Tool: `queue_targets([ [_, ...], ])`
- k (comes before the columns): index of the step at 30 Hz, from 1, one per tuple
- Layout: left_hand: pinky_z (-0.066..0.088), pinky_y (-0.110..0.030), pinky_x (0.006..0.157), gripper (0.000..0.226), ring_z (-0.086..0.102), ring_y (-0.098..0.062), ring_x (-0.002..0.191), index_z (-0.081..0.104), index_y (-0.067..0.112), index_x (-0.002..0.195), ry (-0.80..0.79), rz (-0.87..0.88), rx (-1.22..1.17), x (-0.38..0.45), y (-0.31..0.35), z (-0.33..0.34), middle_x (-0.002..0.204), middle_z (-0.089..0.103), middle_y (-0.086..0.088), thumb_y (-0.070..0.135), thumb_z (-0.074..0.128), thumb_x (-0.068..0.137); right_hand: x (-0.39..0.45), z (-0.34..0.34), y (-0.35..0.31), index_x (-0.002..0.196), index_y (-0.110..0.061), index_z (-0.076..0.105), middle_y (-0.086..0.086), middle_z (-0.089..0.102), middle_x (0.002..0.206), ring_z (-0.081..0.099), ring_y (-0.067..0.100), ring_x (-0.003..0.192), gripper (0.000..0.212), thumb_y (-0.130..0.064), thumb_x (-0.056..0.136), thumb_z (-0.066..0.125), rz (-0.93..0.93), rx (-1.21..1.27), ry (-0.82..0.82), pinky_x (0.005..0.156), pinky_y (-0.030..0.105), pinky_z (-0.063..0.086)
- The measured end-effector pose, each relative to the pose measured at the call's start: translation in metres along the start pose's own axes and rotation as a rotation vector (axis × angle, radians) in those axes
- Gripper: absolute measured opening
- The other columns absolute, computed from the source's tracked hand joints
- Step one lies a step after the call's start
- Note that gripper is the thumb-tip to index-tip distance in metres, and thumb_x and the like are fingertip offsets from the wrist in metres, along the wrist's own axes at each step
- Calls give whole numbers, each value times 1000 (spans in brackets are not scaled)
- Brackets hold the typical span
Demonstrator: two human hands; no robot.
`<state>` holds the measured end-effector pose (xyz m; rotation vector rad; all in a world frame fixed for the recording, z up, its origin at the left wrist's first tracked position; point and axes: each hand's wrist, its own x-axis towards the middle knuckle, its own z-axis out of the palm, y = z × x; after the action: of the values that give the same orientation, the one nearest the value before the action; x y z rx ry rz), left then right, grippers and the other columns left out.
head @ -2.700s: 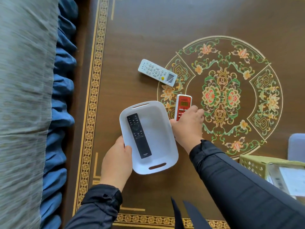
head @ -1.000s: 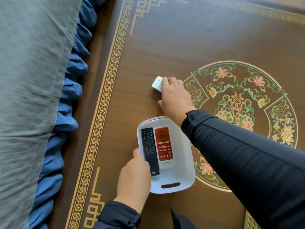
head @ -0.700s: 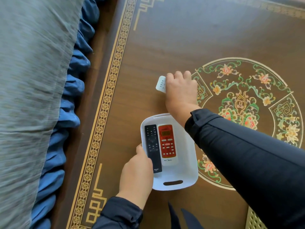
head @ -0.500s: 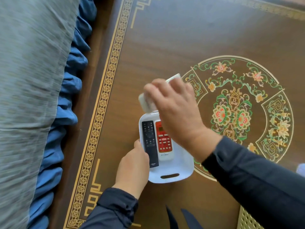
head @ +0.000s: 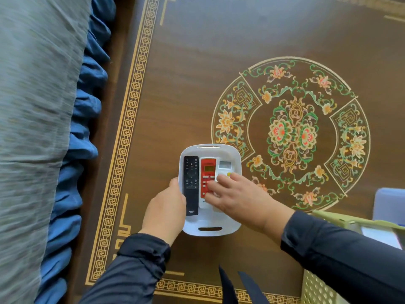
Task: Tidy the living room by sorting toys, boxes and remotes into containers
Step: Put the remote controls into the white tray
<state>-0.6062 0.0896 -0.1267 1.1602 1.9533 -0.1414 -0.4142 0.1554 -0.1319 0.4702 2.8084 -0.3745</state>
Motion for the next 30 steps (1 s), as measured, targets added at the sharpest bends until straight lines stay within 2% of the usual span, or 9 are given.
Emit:
queue_targets([
  [3, 54, -30, 67, 14, 62, -14, 77, 44, 24, 118, -20, -9, -7, -8, 0, 5, 92, 64, 3, 24, 36, 107, 4, 9, -7, 111, -15, 60, 8, 59, 113, 52, 28, 101, 27, -17, 86, 68, 85, 34, -58, 78, 39, 50],
  [9, 54, -26, 67, 15, 63, -13, 78, 45, 23, 120, -19, -17, 4, -15, -3, 9, 95, 64, 2, 24, 39, 106, -2, 4, -23, 106, -13, 65, 7, 61, 109, 51, 28, 103, 17, -19, 90, 64, 204, 20, -33, 84, 42, 47],
  [12, 57, -25, 71, 17, 64, -12, 80, 44, 23, 123, -33, -44, 11, -20, -3, 11, 98, 63, 3, 23, 43, 106, -5, 12, -33, 107, -10, 63, 9, 61, 110, 48, 31, 108, 20, -19, 89, 65, 239, -8, -45, 92, 49, 43],
  [15, 58, -25, 73, 18, 64, -12, 82, 44, 24, 123, -35, -55, 12, -21, -4, 12, 100, 63, 3, 23, 45, 105, -8, 14, -39, 114, -12, 58, 9, 59, 115, 48, 32, 112, 31, -16, 85, 69, 320, 66, 46, 97, 49, 41],
  [19, 57, -26, 74, 21, 64, -12, 81, 44, 25, 122, -62, -51, -5, -22, -4, 13, 98, 63, 4, 19, 49, 103, -16, 6, -46, 109, -16, 54, 5, 55, 105, 48, 26, 96, 34, -13, 79, 70, 855, 215, 285, 82, 40, 45],
  [22, 55, -29, 67, 16, 63, -13, 74, 45, 23, 117, -64, -61, 12, -24, -6, 13, 89, 62, 5, 15, 46, 103, -24, 7, -53, 105, -20, 44, -2, 49, 99, 48, 18, 91, 27, -32, 90, 63, 1199, 499, 189, 78, 33, 51],
  [25, 49, -29, 61, 13, 61, -15, 72, 46, 20, 115, -55, -104, -10, -26, -4, 14, 89, 63, 1, 16, 40, 104, -32, 17, -66, 96, -23, 41, -5, 53, 85, 56, 15, 74, 19, -41, 100, 47, 1242, 722, 62, 66, 32, 54],
  [28, 55, -34, 72, 34, 66, -21, 86, 39, 15, 136, 0, -165, 25, -33, 3, 15, 108, 67, -6, 18, 45, 103, -36, 23, -77, 94, -23, 44, -4, 58, 78, 58, 15, 63, 18, -39, 102, 42, 1212, 755, 1, 61, 33, 57],
  [30, 51, -42, 98, 64, 58, -27, 120, 25, 14, 151, 184, -144, 90, -38, 10, 16, 135, 56, -9, 23, 56, 97, -38, 24, -83, 95, -23, 45, -4, 60, 78, 59, 15, 61, 15, -37, 102, 42, 1195, 767, -27, 60, 34, 58],
])
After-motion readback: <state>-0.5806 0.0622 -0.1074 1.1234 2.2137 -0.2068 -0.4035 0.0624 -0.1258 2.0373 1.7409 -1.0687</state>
